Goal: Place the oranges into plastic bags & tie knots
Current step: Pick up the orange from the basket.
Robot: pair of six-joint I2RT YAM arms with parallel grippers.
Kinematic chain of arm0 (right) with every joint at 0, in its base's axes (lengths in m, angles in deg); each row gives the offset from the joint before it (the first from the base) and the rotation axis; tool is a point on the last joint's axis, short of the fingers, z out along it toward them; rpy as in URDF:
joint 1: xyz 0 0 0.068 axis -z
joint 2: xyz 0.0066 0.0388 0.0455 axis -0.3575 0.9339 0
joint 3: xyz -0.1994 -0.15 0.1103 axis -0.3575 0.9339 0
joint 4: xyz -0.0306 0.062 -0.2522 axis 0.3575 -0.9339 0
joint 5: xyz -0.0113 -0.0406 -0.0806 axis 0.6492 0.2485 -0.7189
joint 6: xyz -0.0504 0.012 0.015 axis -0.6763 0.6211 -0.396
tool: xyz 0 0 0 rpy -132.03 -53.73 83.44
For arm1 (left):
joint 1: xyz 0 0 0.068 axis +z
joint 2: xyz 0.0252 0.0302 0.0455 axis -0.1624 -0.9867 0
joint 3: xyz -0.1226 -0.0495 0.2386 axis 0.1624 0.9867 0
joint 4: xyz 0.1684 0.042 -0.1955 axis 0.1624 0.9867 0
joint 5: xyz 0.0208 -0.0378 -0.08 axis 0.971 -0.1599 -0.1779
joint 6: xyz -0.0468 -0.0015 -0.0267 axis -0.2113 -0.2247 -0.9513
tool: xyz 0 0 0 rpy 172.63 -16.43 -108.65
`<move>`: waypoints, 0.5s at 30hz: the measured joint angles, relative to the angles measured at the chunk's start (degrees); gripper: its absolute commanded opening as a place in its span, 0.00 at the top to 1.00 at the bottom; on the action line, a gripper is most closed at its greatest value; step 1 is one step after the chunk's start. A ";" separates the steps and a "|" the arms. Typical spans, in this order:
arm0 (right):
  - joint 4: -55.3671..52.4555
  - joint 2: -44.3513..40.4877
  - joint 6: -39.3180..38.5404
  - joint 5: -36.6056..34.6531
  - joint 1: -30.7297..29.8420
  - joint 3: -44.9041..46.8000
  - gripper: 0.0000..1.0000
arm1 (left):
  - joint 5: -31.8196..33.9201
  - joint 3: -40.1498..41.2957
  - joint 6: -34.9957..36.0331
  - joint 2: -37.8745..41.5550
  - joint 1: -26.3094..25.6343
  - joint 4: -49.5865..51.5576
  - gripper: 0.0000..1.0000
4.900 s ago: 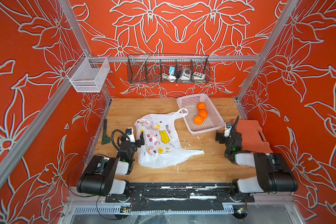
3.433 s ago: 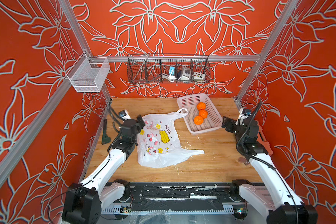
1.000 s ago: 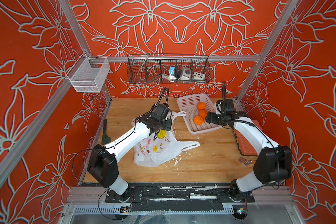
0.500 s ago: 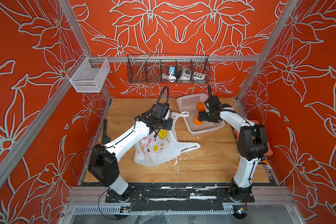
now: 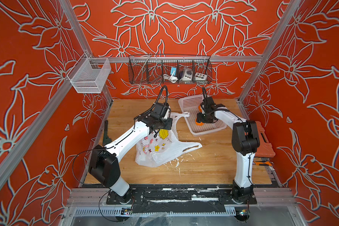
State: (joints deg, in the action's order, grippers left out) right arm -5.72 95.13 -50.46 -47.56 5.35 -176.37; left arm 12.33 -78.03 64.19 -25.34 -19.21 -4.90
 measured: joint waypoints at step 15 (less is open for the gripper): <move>0.79 -25.31 -0.55 3.34 -0.61 14.05 0.60 | -3.37 1.46 -0.07 0.09 0.02 -2.62 1.00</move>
State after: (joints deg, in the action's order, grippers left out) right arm -4.93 69.82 -51.01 -44.22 4.74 -162.31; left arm 8.96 -76.57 64.12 -25.26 -19.19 -7.53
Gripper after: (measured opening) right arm 0.567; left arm 0.054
